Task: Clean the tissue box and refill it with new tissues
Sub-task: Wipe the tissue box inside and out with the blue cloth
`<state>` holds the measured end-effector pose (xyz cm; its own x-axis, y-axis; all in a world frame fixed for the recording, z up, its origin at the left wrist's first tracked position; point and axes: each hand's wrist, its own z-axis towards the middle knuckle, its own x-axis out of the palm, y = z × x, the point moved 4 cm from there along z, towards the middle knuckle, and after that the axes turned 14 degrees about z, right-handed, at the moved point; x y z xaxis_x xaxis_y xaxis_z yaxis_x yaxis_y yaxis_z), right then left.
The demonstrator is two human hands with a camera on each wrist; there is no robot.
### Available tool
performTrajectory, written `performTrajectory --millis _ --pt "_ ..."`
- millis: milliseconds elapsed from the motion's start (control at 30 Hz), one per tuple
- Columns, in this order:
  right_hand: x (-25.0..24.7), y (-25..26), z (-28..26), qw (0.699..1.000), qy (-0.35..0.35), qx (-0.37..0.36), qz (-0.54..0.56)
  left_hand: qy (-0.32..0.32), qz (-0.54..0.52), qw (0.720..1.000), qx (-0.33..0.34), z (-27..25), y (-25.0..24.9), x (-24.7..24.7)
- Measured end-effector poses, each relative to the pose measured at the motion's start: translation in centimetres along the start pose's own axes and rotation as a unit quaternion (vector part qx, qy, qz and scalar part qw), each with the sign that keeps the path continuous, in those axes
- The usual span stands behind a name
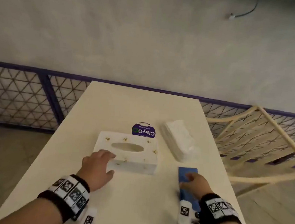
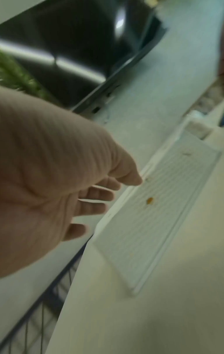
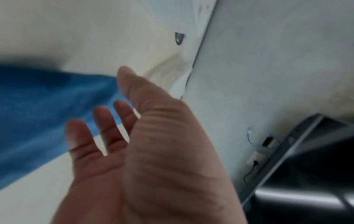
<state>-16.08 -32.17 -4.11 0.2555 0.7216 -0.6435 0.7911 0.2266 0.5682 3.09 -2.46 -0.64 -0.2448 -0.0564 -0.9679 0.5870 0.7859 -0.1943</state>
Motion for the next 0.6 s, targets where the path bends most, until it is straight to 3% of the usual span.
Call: performTrajectory --millis 100,300,533,600 --pt "0.4 0.5 0.7 0.997 -0.014 0.013 -0.081 -0.004 0.134 0.991 0.014 2.1 -2.0 0.3" --pt "1.9 0.3 1.4 0.982 0.012 0.029 -0.184 0.038 0.214 0.976 0.012 3.8 -2.4 1.4" --pt "2.8 -0.6 1.2 0.989 -0.054 -0.015 -0.135 0.009 0.214 0.976 0.037 3.4 -1.3 2.4" --pt "2.9 0.6 1.3 0.995 -0.038 -0.018 -0.085 0.008 0.211 0.976 0.045 3.3 -1.2 2.3"
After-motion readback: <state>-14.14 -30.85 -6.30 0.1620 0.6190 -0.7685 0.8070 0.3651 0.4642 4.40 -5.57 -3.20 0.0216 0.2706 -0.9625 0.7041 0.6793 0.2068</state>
